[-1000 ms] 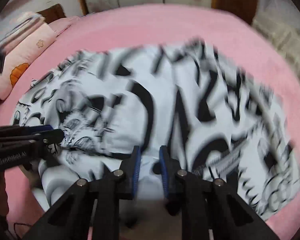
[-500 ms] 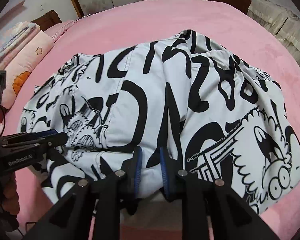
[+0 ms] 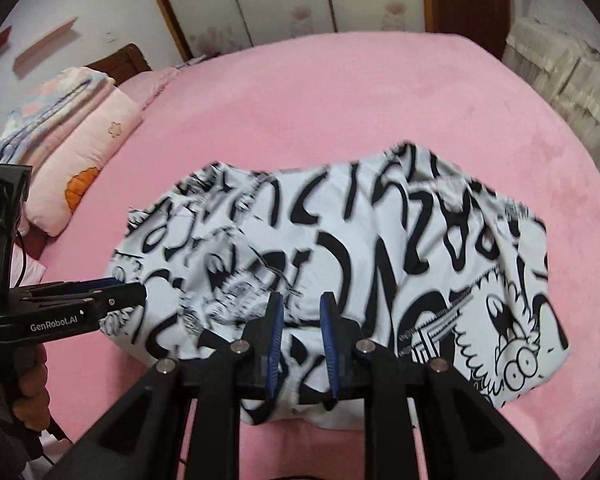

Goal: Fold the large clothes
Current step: 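Grasp the bundle edge with the left tool and lift it over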

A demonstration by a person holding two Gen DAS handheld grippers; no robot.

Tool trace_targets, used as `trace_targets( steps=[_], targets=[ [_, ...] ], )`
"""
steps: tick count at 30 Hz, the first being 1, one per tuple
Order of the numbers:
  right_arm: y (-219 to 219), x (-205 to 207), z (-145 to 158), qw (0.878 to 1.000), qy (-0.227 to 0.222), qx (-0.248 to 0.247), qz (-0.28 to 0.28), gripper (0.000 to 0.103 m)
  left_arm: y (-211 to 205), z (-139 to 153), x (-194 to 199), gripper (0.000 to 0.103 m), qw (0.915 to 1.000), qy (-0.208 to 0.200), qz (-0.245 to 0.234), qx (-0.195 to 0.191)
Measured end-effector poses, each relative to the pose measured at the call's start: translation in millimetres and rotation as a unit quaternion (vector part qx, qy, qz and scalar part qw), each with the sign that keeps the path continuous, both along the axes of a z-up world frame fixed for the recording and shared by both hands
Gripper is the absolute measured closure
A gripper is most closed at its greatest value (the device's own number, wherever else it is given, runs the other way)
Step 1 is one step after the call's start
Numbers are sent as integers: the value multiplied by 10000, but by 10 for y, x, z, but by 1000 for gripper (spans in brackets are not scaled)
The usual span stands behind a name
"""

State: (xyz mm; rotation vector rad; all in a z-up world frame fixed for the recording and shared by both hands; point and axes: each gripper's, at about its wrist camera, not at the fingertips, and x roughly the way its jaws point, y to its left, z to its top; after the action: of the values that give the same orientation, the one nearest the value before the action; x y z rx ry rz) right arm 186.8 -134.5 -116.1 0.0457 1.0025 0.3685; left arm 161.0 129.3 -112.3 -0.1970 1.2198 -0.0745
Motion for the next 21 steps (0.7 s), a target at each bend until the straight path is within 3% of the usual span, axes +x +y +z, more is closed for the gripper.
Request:
trace_targets(
  steps=[7, 13, 21],
  targets=[
    [255, -74, 179, 9997, -241, -63, 86, 84, 401, 70, -243, 52, 9984, 155, 450, -299],
    [506, -211, 157, 9986, -392, -215, 269, 84, 699, -97, -471, 52, 9949, 304, 825, -498],
    [725, -345, 127, 9973, -603, -276, 324, 83, 1011, -268, -723, 52, 9858, 210, 1376, -943]
  ],
)
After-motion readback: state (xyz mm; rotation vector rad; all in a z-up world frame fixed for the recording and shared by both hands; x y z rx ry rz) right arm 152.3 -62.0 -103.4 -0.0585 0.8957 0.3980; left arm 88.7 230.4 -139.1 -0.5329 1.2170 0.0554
